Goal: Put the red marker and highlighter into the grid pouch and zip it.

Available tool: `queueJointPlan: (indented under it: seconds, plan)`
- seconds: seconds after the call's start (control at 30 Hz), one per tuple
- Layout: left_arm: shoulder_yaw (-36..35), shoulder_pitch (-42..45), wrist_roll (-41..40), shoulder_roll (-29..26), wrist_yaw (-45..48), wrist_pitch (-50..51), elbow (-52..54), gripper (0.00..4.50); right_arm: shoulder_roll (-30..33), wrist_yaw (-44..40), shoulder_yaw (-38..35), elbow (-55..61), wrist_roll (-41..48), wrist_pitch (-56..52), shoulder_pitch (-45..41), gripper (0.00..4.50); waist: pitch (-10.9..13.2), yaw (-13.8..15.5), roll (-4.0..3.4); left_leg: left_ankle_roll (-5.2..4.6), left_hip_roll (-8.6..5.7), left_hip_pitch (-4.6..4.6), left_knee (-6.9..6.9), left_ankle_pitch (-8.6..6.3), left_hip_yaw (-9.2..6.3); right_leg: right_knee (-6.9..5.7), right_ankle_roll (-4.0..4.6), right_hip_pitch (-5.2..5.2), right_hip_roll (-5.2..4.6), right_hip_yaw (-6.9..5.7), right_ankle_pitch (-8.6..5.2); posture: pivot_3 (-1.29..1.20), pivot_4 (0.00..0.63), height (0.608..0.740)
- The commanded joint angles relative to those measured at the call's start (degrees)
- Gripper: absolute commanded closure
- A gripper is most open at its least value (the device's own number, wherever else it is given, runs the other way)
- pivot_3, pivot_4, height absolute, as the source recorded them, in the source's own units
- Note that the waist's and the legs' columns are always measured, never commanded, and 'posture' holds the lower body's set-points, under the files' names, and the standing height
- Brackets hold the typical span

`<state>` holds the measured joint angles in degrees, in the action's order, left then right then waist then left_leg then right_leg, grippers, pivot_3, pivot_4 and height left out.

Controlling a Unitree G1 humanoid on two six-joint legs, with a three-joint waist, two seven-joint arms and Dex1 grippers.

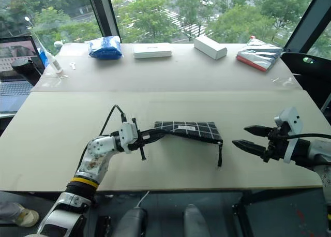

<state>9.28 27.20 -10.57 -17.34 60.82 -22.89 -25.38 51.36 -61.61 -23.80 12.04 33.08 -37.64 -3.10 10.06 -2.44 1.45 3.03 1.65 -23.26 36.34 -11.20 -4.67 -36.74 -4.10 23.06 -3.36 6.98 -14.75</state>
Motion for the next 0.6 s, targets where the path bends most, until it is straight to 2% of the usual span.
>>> queueJointPlan:
  seconds: [0.03, 0.1, 0.2, 0.3, 0.37, 0.5, 0.6]
  plan:
    - [0.9, 1.08, -3.47, 0.35, 5.5, 2.49, 0.67, 3.38, 0.34, 1.38, -1.92, 1.97, 0.93, 0.67, 0.43, 0.49, 0.0, -0.01, 0.0, 0.0, -0.01, -0.02, 0.01, 0.0, 0.0, 0.0, 0.0, 0.01, -0.01, 0.0, 0.0, 0.0, 0.15, 0.74]
    - [0.68, 1.36, -2.95, 0.91, 4.43, 2.33, 1.39, 2.55, 0.44, 1.69, -1.95, 1.59, 0.95, 0.68, 0.16, 0.49, 0.0, 0.05, 0.0, 0.0, 0.0, -0.02, 0.0, 0.0, 0.0, 0.0, 0.0, 0.01, -0.01, 0.0, 0.0, 0.0, 0.15, 0.74]
    - [-0.19, 0.42, -5.74, 1.41, 3.72, 8.62, 6.0, 1.4, 0.58, 2.06, -1.61, 1.06, 0.89, 0.72, -0.42, 0.49, 0.0, 0.11, 0.0, 0.0, 0.0, -0.02, 0.01, 0.0, -0.01, -0.02, 0.0, 0.01, -0.01, -0.01, 0.0, 0.0, 0.15, 0.74]
    - [-1.59, -3.71, -14.48, -0.5, 2.24, 24.88, 18.78, 0.27, 0.5, 2.06, -0.46, -0.78, 0.24, 1.52, -1.65, 0.49, 0.0, -0.09, -0.01, 0.0, 0.01, -0.02, 0.0, 0.0, -0.01, -0.03, -0.01, 0.01, -0.01, 0.0, 0.0, 0.0, 0.15, 0.74]
    - [-3.23, -6.25, -18.63, -2.58, -0.95, 34.62, 26.01, 0.27, 0.44, 1.87, 0.33, -2.3, -0.16, 2.06, -2.67, 0.49, 0.0, -0.41, -0.01, -0.02, 0.04, 0.0, -0.03, -0.01, -0.01, -0.03, 0.0, 0.03, 0.0, 0.01, -0.01, 0.0, 0.15, 0.74]
    - [-10.0, -10.72, -22.83, -5.79, -13.25, 48.74, 34.87, 0.27, -0.02, 1.64, 2.13, -5.91, -1.2, 3.93, -4.95, 0.49, 0.01, -0.37, -0.01, -0.03, 0.07, 0.08, -0.04, -0.02, -0.01, -0.12, -0.01, 0.02, 0.03, 0.0, -0.02, 0.0, 0.15, 0.74]
    - [-16.21, -14.95, -26.15, -8.29, -18.5, 55.23, 38.68, 0.27, -0.98, 2.08, 3.43, -9.1, -1.61, 5.18, -7.22, 0.49, 0.0, -0.35, -0.01, -0.03, 0.07, 0.08, 0.0, -0.02, -0.01, -0.11, -0.02, 0.02, 0.03, 0.01, -0.03, 0.0, 0.15, 0.74]
